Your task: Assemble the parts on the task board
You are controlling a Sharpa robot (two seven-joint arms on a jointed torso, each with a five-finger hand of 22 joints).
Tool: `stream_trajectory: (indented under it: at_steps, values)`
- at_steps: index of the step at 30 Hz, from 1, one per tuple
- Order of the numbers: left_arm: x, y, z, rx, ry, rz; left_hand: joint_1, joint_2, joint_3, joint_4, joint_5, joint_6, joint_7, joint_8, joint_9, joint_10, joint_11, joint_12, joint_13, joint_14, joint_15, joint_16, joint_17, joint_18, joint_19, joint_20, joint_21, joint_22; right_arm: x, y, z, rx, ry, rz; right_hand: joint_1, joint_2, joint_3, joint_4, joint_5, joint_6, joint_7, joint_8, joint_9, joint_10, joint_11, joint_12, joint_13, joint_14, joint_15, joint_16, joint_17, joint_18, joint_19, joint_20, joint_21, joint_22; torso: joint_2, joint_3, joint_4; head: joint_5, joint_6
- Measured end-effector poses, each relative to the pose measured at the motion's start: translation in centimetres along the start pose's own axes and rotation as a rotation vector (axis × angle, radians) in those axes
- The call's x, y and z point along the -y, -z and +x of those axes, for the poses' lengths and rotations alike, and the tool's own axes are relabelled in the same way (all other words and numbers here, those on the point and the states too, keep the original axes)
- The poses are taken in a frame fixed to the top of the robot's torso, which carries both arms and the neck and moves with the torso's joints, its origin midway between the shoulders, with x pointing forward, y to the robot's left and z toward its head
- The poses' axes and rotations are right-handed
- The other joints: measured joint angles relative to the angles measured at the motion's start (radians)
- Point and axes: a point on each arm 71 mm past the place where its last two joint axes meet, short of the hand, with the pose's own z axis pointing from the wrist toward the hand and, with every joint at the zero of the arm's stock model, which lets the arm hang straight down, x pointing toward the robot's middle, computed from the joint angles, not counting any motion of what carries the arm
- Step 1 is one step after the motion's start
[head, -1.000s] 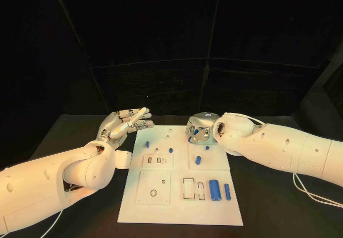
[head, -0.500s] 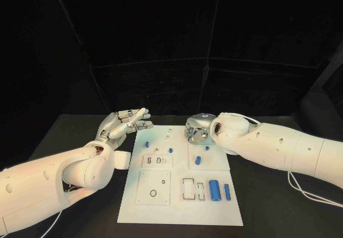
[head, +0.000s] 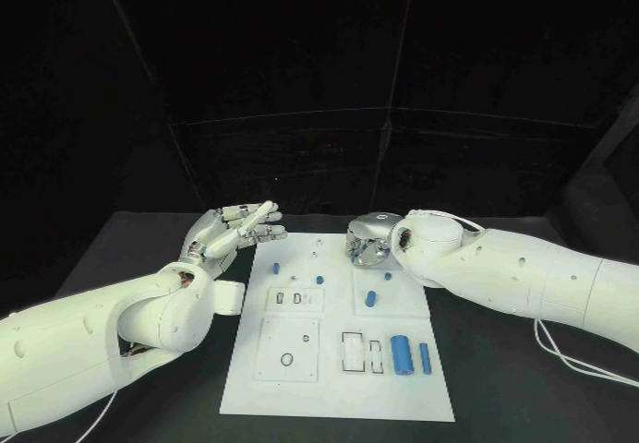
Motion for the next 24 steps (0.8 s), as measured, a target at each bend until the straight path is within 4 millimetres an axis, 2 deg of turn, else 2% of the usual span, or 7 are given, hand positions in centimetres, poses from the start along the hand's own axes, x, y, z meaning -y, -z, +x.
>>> stream_trajectory:
  at_steps: [9, 15, 19, 24]
  values:
    - [-0.01, 0.0, -0.12, 0.0, 0.0, -0.002, -0.004, 0.004, 0.0, 0.0, 0.0, 0.0, 0.0, 0.0, 0.0, 0.0, 0.0, 0.0, 0.0, 0.0, 0.0, -0.004, 0.0, 0.0, 0.0, 0.0, 0.0, -0.001, 0.08, 0.09, 0.0, -0.002, 0.003, 0.001, 0.0, 0.0, 0.013, 0.001, 0.0, 0.0, 0.0, 0.0, 0.0, 0.0, 0.0, 0.0, 0.0, 0.0, 0.0, 0.004, 0.002, 0.0, 0.0, 0.0, 0.004, 0.004, 0.0, -0.0003, 0.002, -0.003, -0.009]
    - [-0.01, 0.01, -0.23, 0.001, 0.0, -0.004, -0.004, 0.004, -0.003, 0.003, 0.0, 0.0, 0.0, 0.0, 0.0, 0.0, 0.0, 0.0, 0.0, 0.0, 0.0, -0.004, 0.0, 0.0, 0.0, 0.0, 0.0, -0.001, 0.08, 0.21, 0.01, 0.0, 0.01, 0.004, -0.022, -0.027, 0.019, 0.004, 0.0, -0.01, 0.005, 0.0, -0.003, -0.006, 0.006, 0.0, 0.0, -0.004, 0.004, 0.004, -0.007, 0.0, 0.002, 0.002, 0.011, 0.007, 0.001, -0.0007, 0.0029, -0.003, -0.011]
    - [-0.02, 0.01, -0.27, 0.001, -0.001, -0.005, -0.004, 0.004, -0.003, 0.003, 0.0, 0.0, 0.0, 0.0, 0.0, 0.0, 0.0, 0.0, 0.0, 0.0, 0.0, -0.004, 0.0, 0.0, 0.0, 0.0, 0.0, -0.002, 0.07, 0.3, -0.01, 0.006, 0.016, 0.009, -0.033, -0.044, 0.021, 0.007, -0.006, -0.026, 0.0, 0.0, -0.003, -0.018, 0.006, 0.0, 0.0, -0.004, 0.004, 0.009, -0.008, 0.0, 0.0, 0.007, 0.015, 0.009, 0.001, -0.0008, 0.003, -0.003, -0.012]
    - [-0.03, 0.0, -0.33, 0.002, -0.001, -0.007, -0.004, 0.004, -0.003, 0.003, 0.0, 0.0, 0.0, 0.0, 0.0, 0.0, 0.0, -0.004, 0.0, 0.0, 0.0, -0.008, 0.0, 0.0, 0.0, 0.0, 0.0, -0.002, 0.05, 0.41, -0.1, 0.019, 0.026, 0.014, -0.042, -0.053, 0.017, 0.011, -0.006, -0.033, 0.0, 0.0, -0.003, -0.031, 0.009, 0.0, 0.0, -0.007, 0.007, 0.009, -0.013, 0.0, -0.004, 0.011, 0.015, 0.009, 0.001, -0.0009, 0.0035, -0.005, -0.012]
